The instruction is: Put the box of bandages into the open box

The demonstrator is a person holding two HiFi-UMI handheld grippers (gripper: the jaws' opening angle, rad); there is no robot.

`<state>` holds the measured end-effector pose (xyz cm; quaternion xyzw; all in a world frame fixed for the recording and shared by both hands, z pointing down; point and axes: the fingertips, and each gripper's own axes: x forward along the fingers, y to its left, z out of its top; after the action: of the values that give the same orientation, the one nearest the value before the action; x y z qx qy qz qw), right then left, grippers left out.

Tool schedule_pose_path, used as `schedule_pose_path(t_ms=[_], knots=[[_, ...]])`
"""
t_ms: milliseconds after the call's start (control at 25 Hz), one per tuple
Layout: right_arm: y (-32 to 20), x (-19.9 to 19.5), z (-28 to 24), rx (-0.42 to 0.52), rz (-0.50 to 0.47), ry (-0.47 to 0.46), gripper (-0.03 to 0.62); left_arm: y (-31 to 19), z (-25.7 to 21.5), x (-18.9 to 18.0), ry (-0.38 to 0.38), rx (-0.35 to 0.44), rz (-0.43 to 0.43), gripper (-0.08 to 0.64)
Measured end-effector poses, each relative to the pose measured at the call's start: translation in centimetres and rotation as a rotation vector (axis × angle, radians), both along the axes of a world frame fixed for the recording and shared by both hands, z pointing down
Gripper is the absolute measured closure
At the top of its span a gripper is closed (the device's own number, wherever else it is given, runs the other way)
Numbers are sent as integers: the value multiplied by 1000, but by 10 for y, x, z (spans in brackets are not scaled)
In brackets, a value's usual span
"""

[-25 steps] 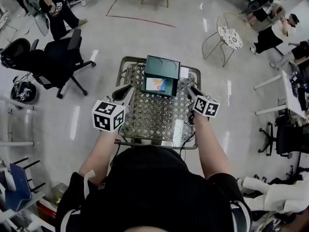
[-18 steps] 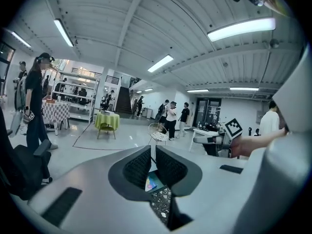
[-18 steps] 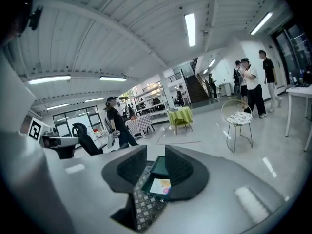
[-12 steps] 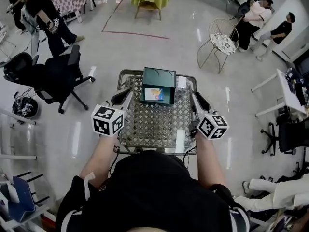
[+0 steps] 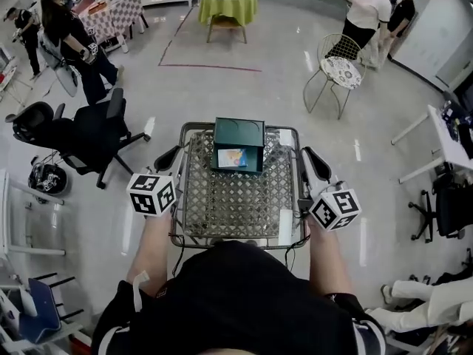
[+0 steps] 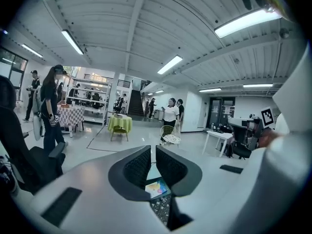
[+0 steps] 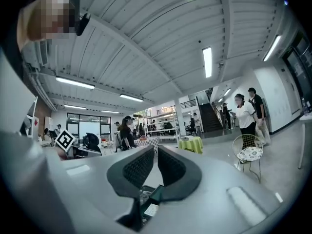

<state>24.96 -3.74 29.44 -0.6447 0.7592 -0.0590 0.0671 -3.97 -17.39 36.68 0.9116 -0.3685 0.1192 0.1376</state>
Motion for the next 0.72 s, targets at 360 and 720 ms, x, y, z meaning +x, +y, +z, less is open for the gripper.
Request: schedule_pose_path(t_ms=[360, 720], knots=[[-6, 8, -28, 71, -85, 11, 583, -7, -43, 27, 6, 97, -20, 525], [0, 12, -29, 76, -87, 32, 584, -8, -53, 29, 2, 118, -24, 525]])
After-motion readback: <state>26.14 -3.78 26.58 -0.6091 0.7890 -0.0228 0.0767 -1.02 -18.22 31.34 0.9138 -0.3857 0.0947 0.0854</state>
